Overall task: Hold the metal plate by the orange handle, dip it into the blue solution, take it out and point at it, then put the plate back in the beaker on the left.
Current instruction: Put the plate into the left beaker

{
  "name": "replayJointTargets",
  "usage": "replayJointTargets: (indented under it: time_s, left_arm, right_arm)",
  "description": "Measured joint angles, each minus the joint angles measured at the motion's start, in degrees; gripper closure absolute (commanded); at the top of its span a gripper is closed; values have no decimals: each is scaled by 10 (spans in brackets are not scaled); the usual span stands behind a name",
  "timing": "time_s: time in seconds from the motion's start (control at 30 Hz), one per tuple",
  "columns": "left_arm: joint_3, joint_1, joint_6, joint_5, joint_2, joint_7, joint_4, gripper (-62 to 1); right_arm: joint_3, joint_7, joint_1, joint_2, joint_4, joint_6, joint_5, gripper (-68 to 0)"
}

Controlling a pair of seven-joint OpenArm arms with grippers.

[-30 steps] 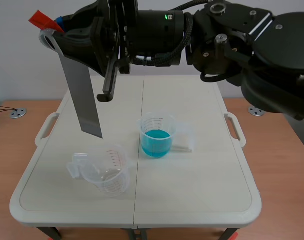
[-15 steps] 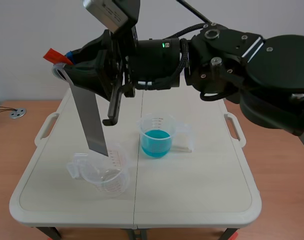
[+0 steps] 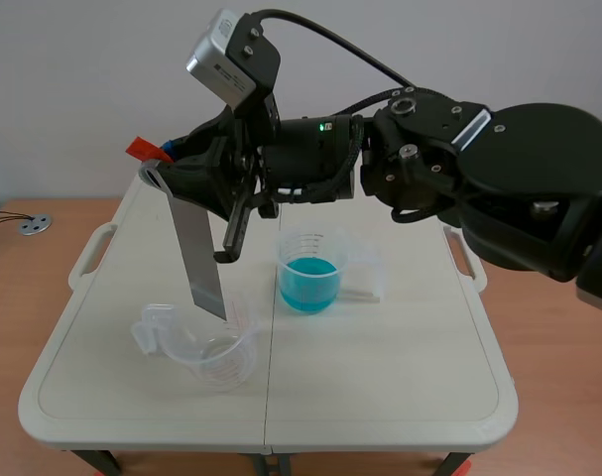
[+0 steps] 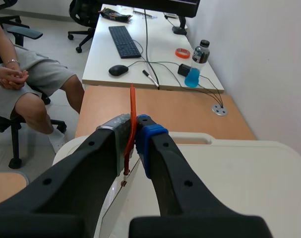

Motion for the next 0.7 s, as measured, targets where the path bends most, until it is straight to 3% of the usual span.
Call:
replayJointTargets:
  time_s: [0.3, 0.7]
  left_arm:
    - [0, 0, 0, 0, 0, 0, 0, -94]
    - [0, 0, 0, 0, 0, 0, 0, -94]
  right_arm:
    - [-44, 0, 0, -26, -46, 0, 0, -13]
    - [-80, 0, 0, -28, -60, 0, 0, -13]
